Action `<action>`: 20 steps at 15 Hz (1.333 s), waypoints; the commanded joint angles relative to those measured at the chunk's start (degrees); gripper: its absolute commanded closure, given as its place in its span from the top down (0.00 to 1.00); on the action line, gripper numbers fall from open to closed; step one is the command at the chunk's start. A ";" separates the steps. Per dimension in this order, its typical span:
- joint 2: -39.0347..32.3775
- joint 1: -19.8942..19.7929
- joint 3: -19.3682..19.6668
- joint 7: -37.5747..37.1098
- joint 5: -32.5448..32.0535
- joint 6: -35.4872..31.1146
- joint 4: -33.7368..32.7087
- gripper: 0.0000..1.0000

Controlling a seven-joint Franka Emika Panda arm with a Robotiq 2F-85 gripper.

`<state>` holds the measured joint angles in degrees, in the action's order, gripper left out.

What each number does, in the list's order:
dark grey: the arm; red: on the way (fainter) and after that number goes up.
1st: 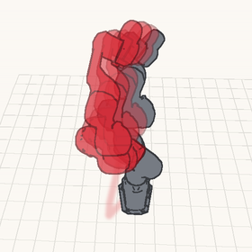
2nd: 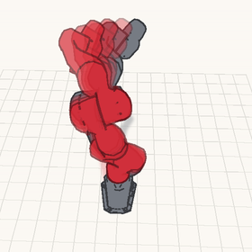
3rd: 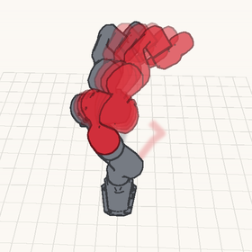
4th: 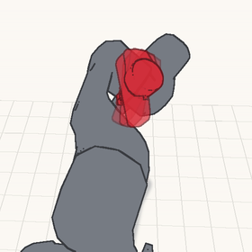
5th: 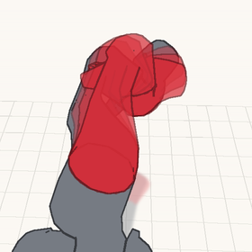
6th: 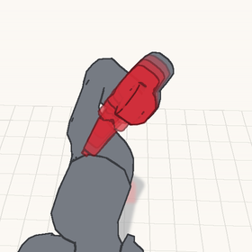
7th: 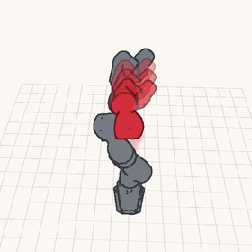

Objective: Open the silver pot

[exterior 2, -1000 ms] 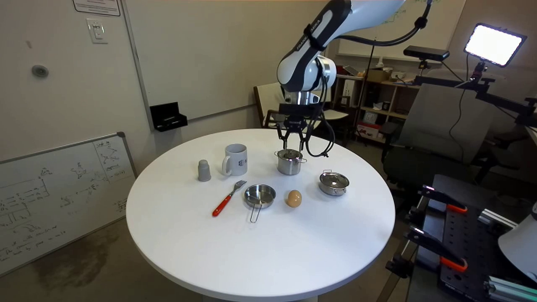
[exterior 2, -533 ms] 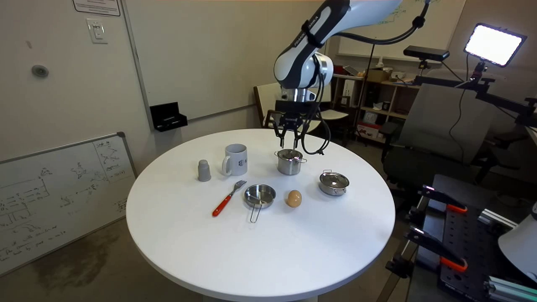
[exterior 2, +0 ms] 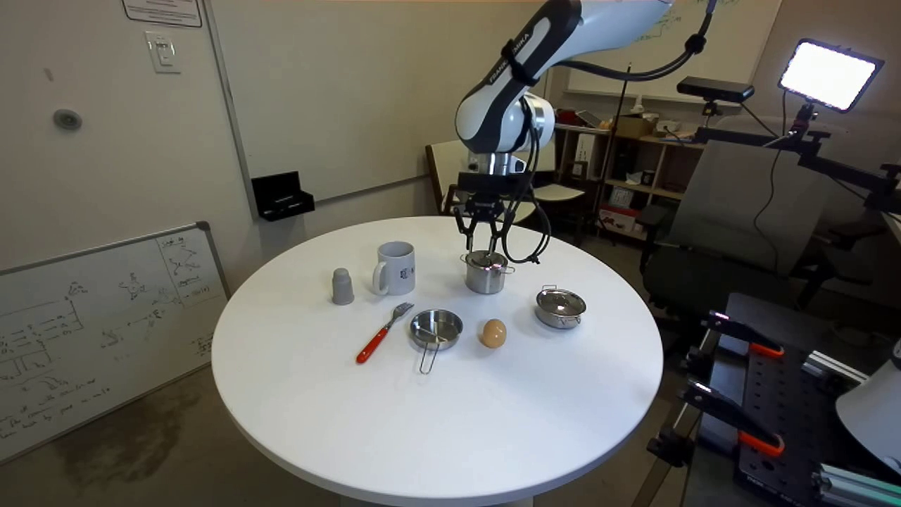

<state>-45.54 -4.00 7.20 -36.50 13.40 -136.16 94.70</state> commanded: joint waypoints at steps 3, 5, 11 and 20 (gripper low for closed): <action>-0.98 -0.26 0.10 -0.20 1.22 0.70 -1.28 0.62; -0.73 -0.41 0.22 -0.27 1.31 0.51 -0.95 0.69; -0.69 -0.61 0.42 -0.32 1.22 0.54 -0.76 0.67; -1.26 -0.48 0.06 -0.63 1.50 1.07 -1.02 0.13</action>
<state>-46.12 -4.61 7.42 -36.58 13.42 -136.04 94.63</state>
